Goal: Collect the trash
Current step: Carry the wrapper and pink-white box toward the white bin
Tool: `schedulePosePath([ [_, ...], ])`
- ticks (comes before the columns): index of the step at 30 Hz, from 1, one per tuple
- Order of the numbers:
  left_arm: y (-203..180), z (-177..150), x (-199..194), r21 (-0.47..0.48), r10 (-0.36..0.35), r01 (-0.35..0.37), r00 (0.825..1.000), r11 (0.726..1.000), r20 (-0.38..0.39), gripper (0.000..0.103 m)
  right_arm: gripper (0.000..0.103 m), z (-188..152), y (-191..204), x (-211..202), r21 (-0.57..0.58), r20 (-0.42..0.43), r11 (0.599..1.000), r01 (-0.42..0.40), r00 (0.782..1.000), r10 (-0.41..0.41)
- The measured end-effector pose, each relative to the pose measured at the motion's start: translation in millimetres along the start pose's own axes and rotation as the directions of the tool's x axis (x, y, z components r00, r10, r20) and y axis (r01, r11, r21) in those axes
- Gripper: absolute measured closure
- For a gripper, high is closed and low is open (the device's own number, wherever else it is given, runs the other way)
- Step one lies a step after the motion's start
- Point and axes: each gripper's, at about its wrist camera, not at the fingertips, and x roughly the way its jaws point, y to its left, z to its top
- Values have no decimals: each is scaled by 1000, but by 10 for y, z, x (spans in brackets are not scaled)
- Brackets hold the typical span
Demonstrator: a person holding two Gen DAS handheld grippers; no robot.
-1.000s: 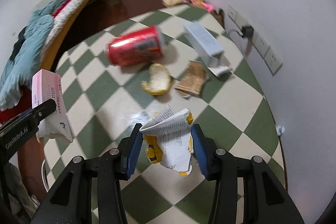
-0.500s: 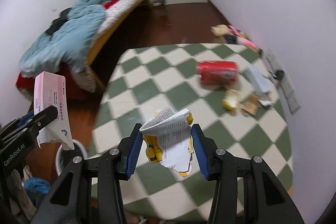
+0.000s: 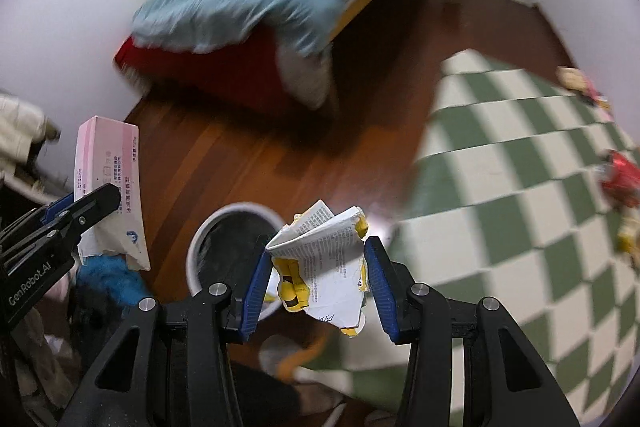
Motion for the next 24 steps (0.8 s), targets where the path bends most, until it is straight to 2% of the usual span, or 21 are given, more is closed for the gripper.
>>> schedulePosePath([
  [5,539,-197,502,-104,25,-36,994,994,-107,71,54,-47,458,848,-19,-144,999,-49,989,46],
  [10,853,-328,980,-175,11,-47,979,983,-203,71,54,-125,687,1585,-12,-270,998,-69,961,63],
  [15,1068,-409,1391,-231,-65,-3,956,973,-285,68,54,-168,766,2128,-2,-361,997,-81,929,75],
  [17,1139,-439,1526,-258,-108,22,940,966,-323,68,54,-163,787,2320,-8,-388,997,-80,919,70],
  [21,1255,-463,1650,-294,-135,25,923,955,-360,67,53,-104,851,2599,-32,-431,996,-86,900,64],
  [22,1279,-464,1654,-296,-130,19,924,955,-361,64,53,-97,880,2649,-42,-438,996,-84,897,57],
  [24,1346,-445,1668,-308,-121,4,924,951,-362,41,51,-95,919,2724,-58,-454,994,-96,889,59],
])
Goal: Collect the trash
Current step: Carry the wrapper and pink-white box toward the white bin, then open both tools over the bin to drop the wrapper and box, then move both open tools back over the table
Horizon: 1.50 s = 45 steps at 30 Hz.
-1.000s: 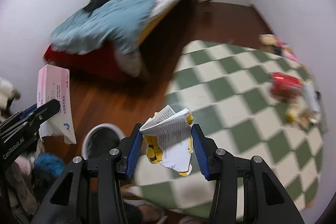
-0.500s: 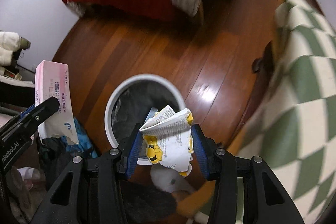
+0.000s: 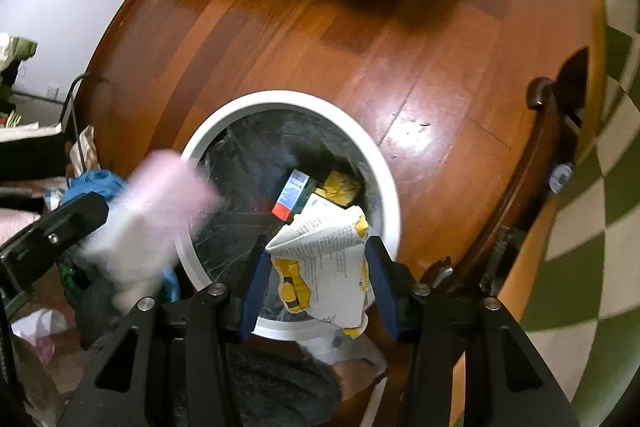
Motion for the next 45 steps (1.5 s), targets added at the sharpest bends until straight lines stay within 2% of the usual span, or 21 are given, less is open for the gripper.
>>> schedulePosePath([
  [1,26,5,-10,-7,10,-9,1000,1000,7,20,48,27,11,39,-4,-13,1000,0,1000,-1],
  [2,52,-1,-30,-12,23,-22,1000,1000,17,10,36,27,6,59,-6,-24,1000,-1,1000,0],
  [3,69,-16,-45,-13,36,-36,999,999,19,9,22,33,6,87,-7,-30,1000,-2,1000,2],
  [6,119,-58,-49,-14,76,-76,997,997,18,9,6,-1,-2,99,-11,-38,1000,8,999,-9],
  [16,52,-295,-49,10,180,-181,983,983,42,9,4,-242,-56,-95,-28,-24,995,97,995,-97],
  [24,-37,-409,-231,14,186,-187,980,982,73,9,3,-414,-53,-324,-45,1,992,120,993,-121],
  [30,-150,-499,-579,24,195,-200,972,980,134,9,3,-568,5,-734,-49,64,993,106,993,-103],
  [37,-326,-669,-1131,21,180,-189,960,982,217,9,3,-825,11,-1453,-54,177,996,66,983,-56],
  [42,-555,-830,-1549,28,174,-189,945,982,277,9,3,-1054,-64,-1975,-44,256,999,-6,967,17],
  [45,-780,-927,-1780,51,182,-209,929,977,322,9,3,-1227,-202,-2345,-16,312,998,-65,948,67],
])
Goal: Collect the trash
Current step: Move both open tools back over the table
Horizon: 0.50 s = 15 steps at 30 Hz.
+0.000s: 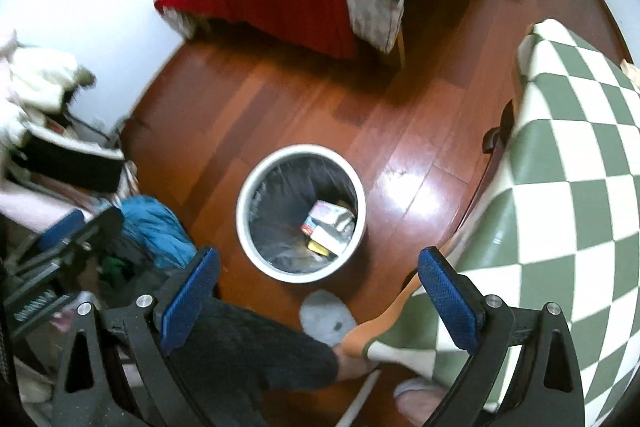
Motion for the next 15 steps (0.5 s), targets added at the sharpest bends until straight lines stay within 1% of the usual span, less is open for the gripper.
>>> schedulePosePath([
  [4,-388,31,-314,54,-54,51,997,997,61,9,3,-70,-336,-598,80,91,996,-36,995,28],
  [6,-718,33,-437,110,-81,70,992,991,94,9,3,-118,-570,-860,125,129,992,-30,992,14],
  [8,-1089,38,-490,170,-123,103,987,980,106,9,3,-194,-869,-1115,176,161,984,-9,987,-20],
  [9,-1351,33,-483,209,-153,129,983,969,101,9,3,-235,-1036,-1238,204,174,979,7,984,-43],
  [10,-1495,28,-473,227,-165,140,981,964,97,9,3,-270,-1227,-1342,236,182,971,30,981,-74],
  [11,-1778,26,-435,257,-192,165,978,952,84,9,3,-304,-1420,-1439,263,186,964,49,977,-100],
  [13,-2186,14,-354,297,-224,197,973,934,60,9,3,-410,-1883,-1630,330,186,939,95,969,-163],
  [15,-2693,-10,-217,344,-247,221,968,913,35,9,3,-498,-2340,-1775,384,173,912,143,959,-224],
])
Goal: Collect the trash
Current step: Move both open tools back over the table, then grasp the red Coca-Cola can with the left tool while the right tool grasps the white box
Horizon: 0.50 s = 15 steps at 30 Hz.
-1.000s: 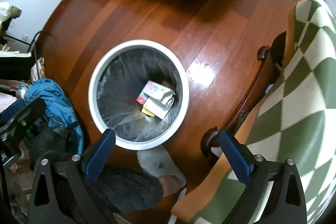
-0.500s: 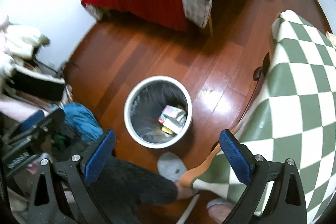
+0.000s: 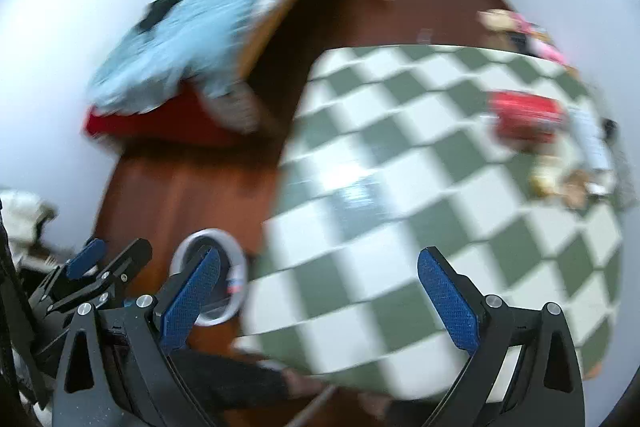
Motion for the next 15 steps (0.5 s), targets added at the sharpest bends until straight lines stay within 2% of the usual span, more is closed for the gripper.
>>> schedulePosePath([
  [5,-1083,251,587,149,-40,43,999,988,-21,9,3,397,-1347,16,134,-9,978,163,987,-163],
  [8,-1658,355,918,238,-54,62,998,969,-40,9,3,657,-2068,172,191,-35,948,254,967,-252],
  [10,-1884,393,1102,273,-55,68,997,959,-57,9,7,851,-2547,339,213,-68,928,304,953,-296],
  [12,-2101,427,1303,302,-58,81,995,950,-84,9,19,980,-2875,471,227,-97,915,333,943,-319],
  [15,-2321,455,1491,334,-58,92,992,938,-110,9,22,1146,-3251,700,230,-141,905,359,932,-334],
])
